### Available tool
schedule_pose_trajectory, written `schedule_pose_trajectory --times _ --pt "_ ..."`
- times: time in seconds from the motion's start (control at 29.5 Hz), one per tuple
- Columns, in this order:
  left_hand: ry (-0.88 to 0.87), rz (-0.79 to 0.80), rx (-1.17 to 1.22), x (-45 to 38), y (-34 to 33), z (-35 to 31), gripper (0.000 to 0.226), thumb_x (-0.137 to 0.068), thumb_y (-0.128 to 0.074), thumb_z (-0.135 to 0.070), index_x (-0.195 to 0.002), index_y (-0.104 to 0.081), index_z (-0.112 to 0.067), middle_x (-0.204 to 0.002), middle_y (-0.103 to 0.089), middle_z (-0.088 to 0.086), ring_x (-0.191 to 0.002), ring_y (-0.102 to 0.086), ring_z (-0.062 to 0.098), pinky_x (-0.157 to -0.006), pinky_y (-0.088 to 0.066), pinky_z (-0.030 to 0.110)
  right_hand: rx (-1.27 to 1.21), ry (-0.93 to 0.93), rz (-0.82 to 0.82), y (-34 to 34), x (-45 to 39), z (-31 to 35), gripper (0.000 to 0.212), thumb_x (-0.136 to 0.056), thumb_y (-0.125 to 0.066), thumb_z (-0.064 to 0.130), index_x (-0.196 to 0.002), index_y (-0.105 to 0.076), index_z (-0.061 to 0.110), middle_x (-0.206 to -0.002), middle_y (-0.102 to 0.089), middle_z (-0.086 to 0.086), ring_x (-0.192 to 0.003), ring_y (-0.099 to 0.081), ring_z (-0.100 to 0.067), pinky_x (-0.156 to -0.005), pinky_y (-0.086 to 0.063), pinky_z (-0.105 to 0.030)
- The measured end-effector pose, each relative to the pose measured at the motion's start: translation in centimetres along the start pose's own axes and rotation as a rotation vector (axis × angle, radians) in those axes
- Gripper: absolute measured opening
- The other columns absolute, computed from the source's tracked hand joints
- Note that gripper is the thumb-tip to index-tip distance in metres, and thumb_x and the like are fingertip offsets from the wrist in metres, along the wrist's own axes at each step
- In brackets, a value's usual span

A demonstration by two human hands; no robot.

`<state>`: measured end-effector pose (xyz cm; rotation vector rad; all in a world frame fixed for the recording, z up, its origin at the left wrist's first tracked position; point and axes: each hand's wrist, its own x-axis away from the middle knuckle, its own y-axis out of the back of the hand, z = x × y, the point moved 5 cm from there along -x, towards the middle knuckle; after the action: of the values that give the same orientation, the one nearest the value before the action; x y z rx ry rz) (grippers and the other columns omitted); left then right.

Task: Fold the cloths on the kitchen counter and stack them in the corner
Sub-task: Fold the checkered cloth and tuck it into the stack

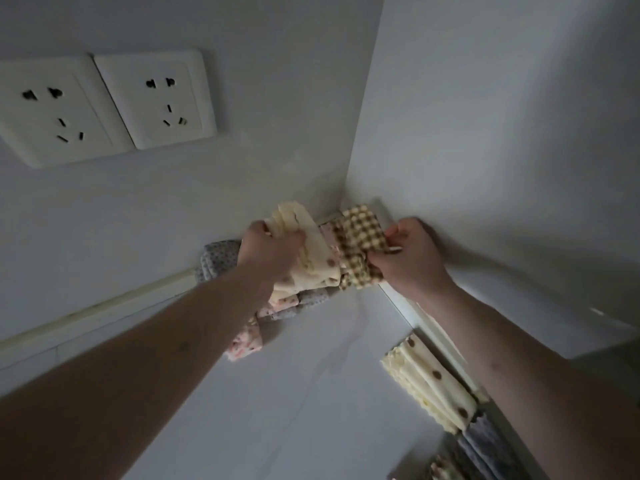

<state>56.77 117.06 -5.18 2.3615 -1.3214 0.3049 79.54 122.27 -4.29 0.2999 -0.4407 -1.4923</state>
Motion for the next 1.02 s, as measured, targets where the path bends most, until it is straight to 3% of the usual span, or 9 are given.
schedule_pose_trajectory --times 0.1,0.2,0.31,0.41,0.54,0.68,0.78,0.88,1.02 --pt "0.07 0.048 -0.048 -3.3 -1.8 -1.0 0.06 -0.079 -0.078 -0.035 -0.129 -0.055 -0.01 -0.11 -0.066 0.01 -0.1 -0.069 0.032 -0.09 -0.061 0.048 0.123 0.092 -0.023 -1.9 -2.0 1.7 0.027 -0.081 -0.064 -0.001 -0.095 -0.051 0.02 -0.089 -0.062 0.005 -0.079 -0.06 -0.014 -0.058 -0.047 -0.014" --pt "0.013 0.093 -0.315 -4.5 -3.3 -1.3 0.056 -0.096 -0.065 -0.028 -0.141 -0.043 -0.004 -0.126 -0.057 0.011 -0.119 -0.061 0.031 -0.101 -0.053 0.038 0.261 0.107 0.014 -4.2 -3.6 1.8 0.031 -0.084 -0.06 -0.004 -0.107 -0.054 0.016 -0.095 -0.061 0.004 -0.083 -0.057 -0.016 -0.05 -0.039 -0.005" --pt "-0.122 0.055 -0.648 -4.7 -3.8 -1.1 0.075 -0.096 -0.068 -0.029 -0.152 -0.026 -0.003 -0.147 -0.047 0.013 -0.133 -0.05 0.031 -0.097 -0.042 0.032 0.44 0.039 0.082 -5.8 -4.5 0.4 0.036 -0.088 -0.061 0.002 -0.121 -0.061 0.017 -0.116 -0.068 -0.006 -0.104 -0.064 -0.025 -0.07 -0.044 -0.013" --pt "-0.281 0.004 -0.837 -4.0 -4.2 -0.5 0.079 -0.092 -0.071 -0.033 -0.15 -0.025 -0.004 -0.15 -0.04 0.016 -0.137 -0.041 0.034 -0.113 -0.034 0.039 0.552 0.052 0.092 -6.0 -4.5 -0.3 0.038 -0.091 -0.061 0.011 -0.129 -0.065 0.017 -0.126 -0.069 -0.007 -0.118 -0.064 -0.027 -0.089 -0.047 -0.024" --pt "-0.392 -0.053 -0.83 -2.7 -4.0 -0.7 0.072 -0.092 -0.07 -0.035 -0.147 -0.029 -0.011 -0.15 -0.034 0.012 -0.136 -0.034 0.035 -0.112 -0.033 0.043 0.416 0.136 0.014 -4.8 -3.8 -0.3 0.03 -0.093 -0.063 0.017 -0.123 -0.067 0.018 -0.118 -0.071 -0.001 -0.11 -0.066 -0.02 -0.082 -0.039 -0.016" --pt "-0.522 -0.056 -0.834 -0.4 -3.2 -1.3 0.056 -0.094 -0.062 -0.03 -0.147 -0.042 -0.024 -0.154 -0.033 0.0 -0.138 -0.032 0.03 -0.112 -0.033 0.045 0.291 0.219 -0.044 -2.7 -1.2 0.2 0.029 -0.097 -0.057 0.016 -0.124 -0.067 0.02 -0.12 -0.07 0.005 -0.109 -0.064 -0.013 -0.089 -0.044 -0.021" --pt "-0.641 0.025 -0.818 3.3 -2.9 -1.0 0.043 -0.093 -0.061 -0.03 -0.136 -0.056 -0.032 -0.149 -0.041 -0.005 -0.135 -0.034 0.026 -0.114 -0.032 0.043 0.211 0.181 -0.053 0.0 2.0 -0.8 0.027 -0.098 -0.058 0.015 -0.119 -0.067 0.028 -0.119 -0.068 0.017 -0.106 -0.063 -0.005 -0.091 -0.05 -0.024" --pt "-0.698 0.194 -0.744 8.6 -3.2 1.1 0.032 -0.093 -0.063 -0.035 -0.125 -0.061 -0.034 -0.14 -0.046 -0.011 -0.131 -0.038 0.015 -0.113 -0.033 0.034 0.329 0.132 0.037 3.0 5.3 -2.8 0.028 -0.096 -0.058 0.009 -0.113 -0.068 0.03 -0.112 -0.068 0.02 -0.101 -0.064 0.002 -0.085 -0.049 -0.015" --pt "-0.533 0.497 -0.794 13.7 -4.7 6.4 0.034 -0.093 -0.06 -0.05 -0.125 -0.056 -0.038 -0.139 -0.046 -0.016 -0.132 -0.04 0.009 -0.116 -0.034 0.032 0.525 0.022 0.178 5.9 9.6 -6.4 0.024 -0.097 -0.063 0.011 -0.115 -0.063 0.027 -0.112 -0.067 0.014 -0.1 -0.064 -0.002 -0.084 -0.05 -0.012"
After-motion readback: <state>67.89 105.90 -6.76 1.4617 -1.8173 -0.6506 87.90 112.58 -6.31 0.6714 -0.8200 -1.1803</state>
